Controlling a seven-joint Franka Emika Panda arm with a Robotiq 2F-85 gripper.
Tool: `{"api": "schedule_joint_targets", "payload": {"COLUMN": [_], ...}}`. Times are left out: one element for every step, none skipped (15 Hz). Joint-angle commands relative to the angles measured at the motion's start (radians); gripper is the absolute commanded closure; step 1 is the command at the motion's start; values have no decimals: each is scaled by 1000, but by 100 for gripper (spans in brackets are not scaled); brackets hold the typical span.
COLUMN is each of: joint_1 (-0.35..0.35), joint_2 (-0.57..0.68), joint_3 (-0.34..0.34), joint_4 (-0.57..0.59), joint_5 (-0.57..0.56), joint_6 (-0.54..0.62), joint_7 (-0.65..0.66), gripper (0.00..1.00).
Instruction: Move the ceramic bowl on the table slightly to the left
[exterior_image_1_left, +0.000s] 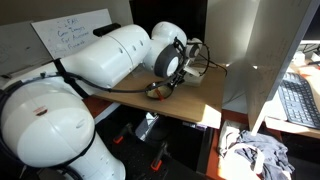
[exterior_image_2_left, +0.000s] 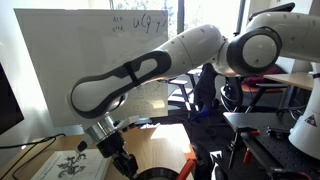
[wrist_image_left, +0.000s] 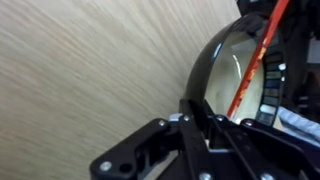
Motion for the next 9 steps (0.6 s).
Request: {"api": "schedule_joint_targets", "payload": {"joint_1": [0, 3, 3, 4, 5, 7, 6, 4, 2], "joint_2": [-27, -31, -33, -38, -41, -47, -51, -57, -63], "joint_3": [3, 2, 2, 3, 3, -3, -4, -5, -6], "joint_4": [-51, -57, -62, -69, -71, -74, -75, -76, -77], "joint_5": [-9, -15, -15, -15, -14, -16, -16, -16, -15], "joint_6": [-37, -48, -53, -51, -43, -15, -3, 8, 14], "joint_7": [-27, -35, -38, -49, -51, -42, -42, -43, -45], "gripper": [96, 96, 96, 96, 96, 96, 96, 96, 93]}}
